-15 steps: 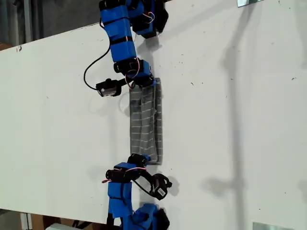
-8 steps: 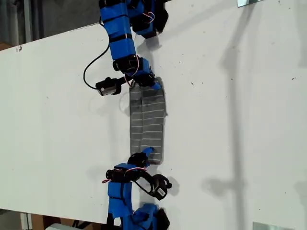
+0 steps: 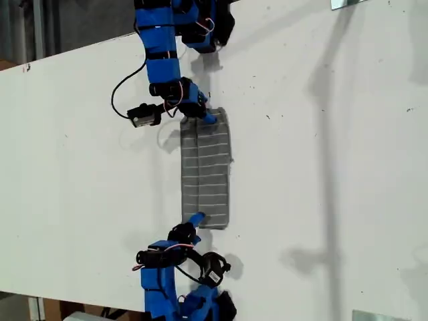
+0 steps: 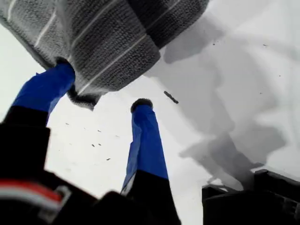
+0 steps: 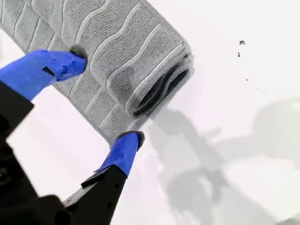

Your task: Grasp corners of a square towel and fold twice.

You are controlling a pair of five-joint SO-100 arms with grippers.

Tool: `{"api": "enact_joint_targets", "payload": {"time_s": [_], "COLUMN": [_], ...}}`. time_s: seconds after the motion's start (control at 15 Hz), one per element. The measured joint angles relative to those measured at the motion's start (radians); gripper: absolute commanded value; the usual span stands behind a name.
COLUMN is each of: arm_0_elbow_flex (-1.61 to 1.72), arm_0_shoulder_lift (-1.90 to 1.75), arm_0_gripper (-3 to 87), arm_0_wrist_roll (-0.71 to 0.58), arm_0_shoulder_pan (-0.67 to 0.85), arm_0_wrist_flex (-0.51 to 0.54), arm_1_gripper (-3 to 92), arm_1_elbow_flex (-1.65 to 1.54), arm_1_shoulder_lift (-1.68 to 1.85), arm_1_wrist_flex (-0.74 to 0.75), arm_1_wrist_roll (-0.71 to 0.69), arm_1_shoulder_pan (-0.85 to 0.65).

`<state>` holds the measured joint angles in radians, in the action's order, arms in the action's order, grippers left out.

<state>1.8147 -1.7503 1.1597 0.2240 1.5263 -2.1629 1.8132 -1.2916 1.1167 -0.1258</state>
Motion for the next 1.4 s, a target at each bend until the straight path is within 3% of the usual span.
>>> {"api": "enact_joint_targets", "payload": {"time_s": [0.27, 0.47, 0.6, 0.73, 0.8, 1.07, 1.4], "arm_0_elbow_flex": [0.008, 0.008, 0.011, 0.031, 0.044, 0.117, 0.295], "arm_0_shoulder_lift": [0.000, -0.003, -0.031, -0.064, -0.086, -0.141, -0.146], "arm_0_gripper": [31.2, 31.4, 31.4, 31.5, 31.5, 32.2, 32.5], "arm_0_wrist_roll": [0.005, 0.026, 0.051, 0.067, 0.074, 0.140, 0.189], "arm_0_shoulder_pan": [0.000, -0.023, -0.054, -0.074, -0.080, -0.130, -0.158], "arm_0_wrist_flex": [-0.021, -0.029, -0.034, -0.037, -0.035, -0.080, -0.265], "arm_1_gripper": [31.3, 29.9, 20.8, 1.9, -0.1, -0.1, -0.1], "arm_1_elbow_flex": [-0.005, 0.064, 0.126, 0.176, 0.204, 0.219, -0.064], "arm_1_shoulder_lift": [-0.115, -0.298, -0.362, -0.379, -0.391, -0.396, -0.002], "arm_1_wrist_flex": [0.084, 0.126, 0.127, 0.129, 0.146, 0.121, -0.060], "arm_1_wrist_roll": [-0.126, -0.133, -0.121, -0.098, -0.086, -0.018, 0.117], "arm_1_shoulder_pan": [-0.127, -0.135, -0.127, -0.097, -0.074, -0.063, -0.144]}}
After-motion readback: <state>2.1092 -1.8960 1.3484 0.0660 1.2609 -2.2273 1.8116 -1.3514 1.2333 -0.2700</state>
